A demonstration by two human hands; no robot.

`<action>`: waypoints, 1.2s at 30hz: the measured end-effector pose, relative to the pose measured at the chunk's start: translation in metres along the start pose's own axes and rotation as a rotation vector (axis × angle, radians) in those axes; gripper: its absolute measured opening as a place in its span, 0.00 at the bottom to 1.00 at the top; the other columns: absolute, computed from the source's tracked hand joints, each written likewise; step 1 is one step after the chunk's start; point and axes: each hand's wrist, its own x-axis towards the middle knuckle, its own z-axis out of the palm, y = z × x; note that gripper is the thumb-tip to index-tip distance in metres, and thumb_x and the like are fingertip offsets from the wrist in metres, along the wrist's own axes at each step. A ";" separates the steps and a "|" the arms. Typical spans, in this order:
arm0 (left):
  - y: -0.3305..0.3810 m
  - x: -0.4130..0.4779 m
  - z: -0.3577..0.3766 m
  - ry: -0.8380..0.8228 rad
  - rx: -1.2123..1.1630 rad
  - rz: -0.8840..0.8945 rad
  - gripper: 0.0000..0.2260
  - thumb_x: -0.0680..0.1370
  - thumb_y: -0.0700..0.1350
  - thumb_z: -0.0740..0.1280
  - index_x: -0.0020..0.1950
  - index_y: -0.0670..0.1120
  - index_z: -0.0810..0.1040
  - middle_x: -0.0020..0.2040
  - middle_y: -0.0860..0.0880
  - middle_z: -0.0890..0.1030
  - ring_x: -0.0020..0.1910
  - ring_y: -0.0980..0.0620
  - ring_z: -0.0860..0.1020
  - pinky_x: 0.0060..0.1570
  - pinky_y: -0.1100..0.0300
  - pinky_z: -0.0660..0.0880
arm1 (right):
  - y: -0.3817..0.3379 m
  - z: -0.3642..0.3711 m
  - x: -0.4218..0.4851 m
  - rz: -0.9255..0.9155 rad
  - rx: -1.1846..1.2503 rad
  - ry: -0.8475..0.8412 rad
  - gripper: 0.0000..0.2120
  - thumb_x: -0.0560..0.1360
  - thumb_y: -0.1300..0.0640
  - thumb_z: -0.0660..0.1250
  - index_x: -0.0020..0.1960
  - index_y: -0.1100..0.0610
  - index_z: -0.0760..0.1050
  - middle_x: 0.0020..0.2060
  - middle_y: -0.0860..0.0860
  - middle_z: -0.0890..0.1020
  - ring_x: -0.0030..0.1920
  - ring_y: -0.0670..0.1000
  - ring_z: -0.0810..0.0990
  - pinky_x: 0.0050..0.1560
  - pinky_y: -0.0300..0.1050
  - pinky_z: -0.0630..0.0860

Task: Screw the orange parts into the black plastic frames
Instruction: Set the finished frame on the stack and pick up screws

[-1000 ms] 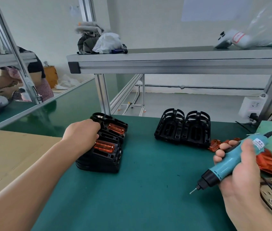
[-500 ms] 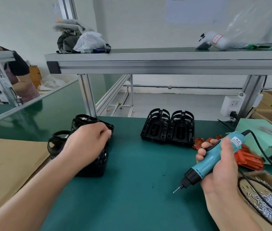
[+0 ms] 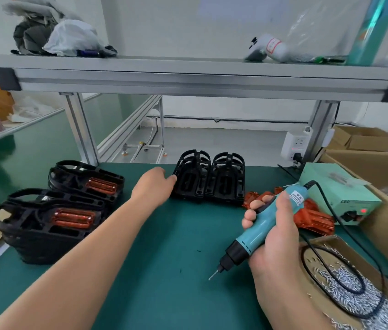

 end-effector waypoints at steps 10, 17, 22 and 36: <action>-0.006 0.030 0.023 -0.115 0.056 -0.105 0.29 0.76 0.72 0.59 0.37 0.46 0.67 0.34 0.48 0.73 0.33 0.46 0.73 0.36 0.55 0.65 | -0.001 -0.001 -0.001 0.032 0.014 0.002 0.14 0.84 0.45 0.67 0.52 0.56 0.74 0.38 0.54 0.80 0.31 0.51 0.76 0.30 0.42 0.76; -0.005 0.020 0.023 -0.130 -0.030 -0.044 0.27 0.74 0.65 0.68 0.33 0.49 0.58 0.29 0.50 0.63 0.30 0.47 0.64 0.37 0.54 0.59 | 0.000 -0.002 0.000 0.026 0.013 -0.001 0.14 0.84 0.45 0.66 0.54 0.56 0.73 0.39 0.54 0.79 0.32 0.51 0.76 0.31 0.42 0.75; -0.002 0.006 0.018 -0.157 0.052 -0.010 0.27 0.73 0.63 0.69 0.31 0.49 0.57 0.24 0.53 0.60 0.28 0.47 0.62 0.35 0.56 0.58 | 0.001 -0.003 0.001 0.017 0.011 0.002 0.14 0.84 0.45 0.66 0.56 0.57 0.72 0.39 0.54 0.80 0.32 0.51 0.76 0.31 0.42 0.76; -0.004 -0.028 0.007 0.031 0.260 0.111 0.16 0.82 0.59 0.59 0.45 0.49 0.76 0.38 0.50 0.80 0.37 0.50 0.77 0.32 0.56 0.68 | 0.002 -0.002 0.001 -0.006 -0.001 0.005 0.14 0.84 0.45 0.67 0.53 0.56 0.73 0.39 0.54 0.79 0.32 0.52 0.76 0.31 0.42 0.76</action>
